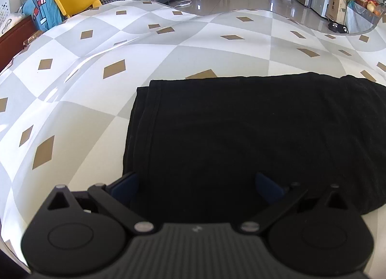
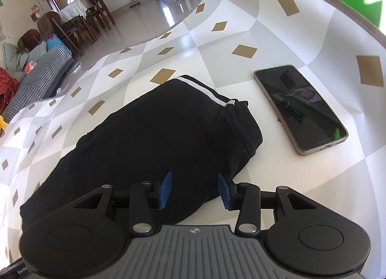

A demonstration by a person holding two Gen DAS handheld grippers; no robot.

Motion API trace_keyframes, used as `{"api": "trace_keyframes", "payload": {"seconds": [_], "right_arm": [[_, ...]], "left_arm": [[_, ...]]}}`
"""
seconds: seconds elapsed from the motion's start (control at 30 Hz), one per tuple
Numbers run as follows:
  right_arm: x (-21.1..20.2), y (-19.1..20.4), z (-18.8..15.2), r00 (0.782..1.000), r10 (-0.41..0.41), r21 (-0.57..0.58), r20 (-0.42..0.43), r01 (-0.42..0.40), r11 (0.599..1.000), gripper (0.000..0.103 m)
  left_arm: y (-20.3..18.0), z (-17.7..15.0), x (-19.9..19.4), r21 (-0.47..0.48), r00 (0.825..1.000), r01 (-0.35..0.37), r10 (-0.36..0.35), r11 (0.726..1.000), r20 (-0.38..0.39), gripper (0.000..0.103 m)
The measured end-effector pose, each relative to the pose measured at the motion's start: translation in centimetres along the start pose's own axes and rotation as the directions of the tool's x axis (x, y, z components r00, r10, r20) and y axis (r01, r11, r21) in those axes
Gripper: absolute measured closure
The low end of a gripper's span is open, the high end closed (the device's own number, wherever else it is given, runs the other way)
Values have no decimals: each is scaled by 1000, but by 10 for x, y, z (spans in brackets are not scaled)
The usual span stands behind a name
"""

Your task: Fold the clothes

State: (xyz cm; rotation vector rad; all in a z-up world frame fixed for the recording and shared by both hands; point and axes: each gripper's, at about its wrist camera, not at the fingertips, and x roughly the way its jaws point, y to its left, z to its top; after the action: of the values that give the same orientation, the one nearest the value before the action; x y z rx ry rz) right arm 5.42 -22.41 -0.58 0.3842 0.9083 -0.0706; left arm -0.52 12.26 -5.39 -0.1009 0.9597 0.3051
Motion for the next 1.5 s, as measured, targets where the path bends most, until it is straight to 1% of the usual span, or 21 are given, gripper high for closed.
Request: {"api": "trace_keyframes", "payload": {"seconds": [0.13,0.23,0.3,0.47,0.53,0.63,0.7,0.83,0.93,1.03,1.23,1.33,1.43,1.5], "right_arm": [[4,-15,-1,999,51,122,-18,-49,991,62],[10,-25,-2,996,84,220,-23,-77,972,62],[12,-31,-3,995,100,283,-11,-93,955,62],[15,-34,-5,993,120,345,24,-121,931,61],[13,-40,-7,991,127,404,40,-133,905,61],[6,-51,-12,990,117,511,76,-139,848,61],[1,-55,-14,990,106,544,91,-138,827,61],[0,-58,-19,992,103,569,76,-128,813,61],[0,-61,-23,989,110,588,94,-145,796,61],[3,-59,-24,986,124,578,112,-166,799,61],[13,-57,-24,977,145,598,155,-209,774,61],[19,-53,-22,973,140,582,183,-221,783,61],[22,-48,-20,969,130,545,210,-227,807,61],[23,-47,-19,968,130,532,214,-228,816,61]], "left_arm": [[1,0,0,-4,1000,2,-2,1000,0,0],[1,1,0,-8,1000,4,-4,1000,-2,0],[1,0,1,-11,1000,5,-5,1000,-1,0],[1,-1,0,-13,1000,6,-6,1000,2,0],[1,-1,0,-14,1000,6,-6,1000,3,0],[1,-1,0,-14,1000,6,-6,1000,5,0],[0,-2,0,-13,1000,7,-7,1000,5,0],[0,-3,-1,-11,1000,9,-9,1000,7,0],[0,-2,0,-13,1000,7,-7,1000,6,0],[-1,-2,0,-13,1000,6,-6,1000,7,0],[-2,-3,0,-14,1000,3,-3,1000,13,0],[-3,-4,0,-16,1000,-1,1,1000,14,0],[-4,-3,0,-18,1000,-5,6,1000,10,0],[-5,-3,0,-19,1000,-8,8,1000,7,0]]}}
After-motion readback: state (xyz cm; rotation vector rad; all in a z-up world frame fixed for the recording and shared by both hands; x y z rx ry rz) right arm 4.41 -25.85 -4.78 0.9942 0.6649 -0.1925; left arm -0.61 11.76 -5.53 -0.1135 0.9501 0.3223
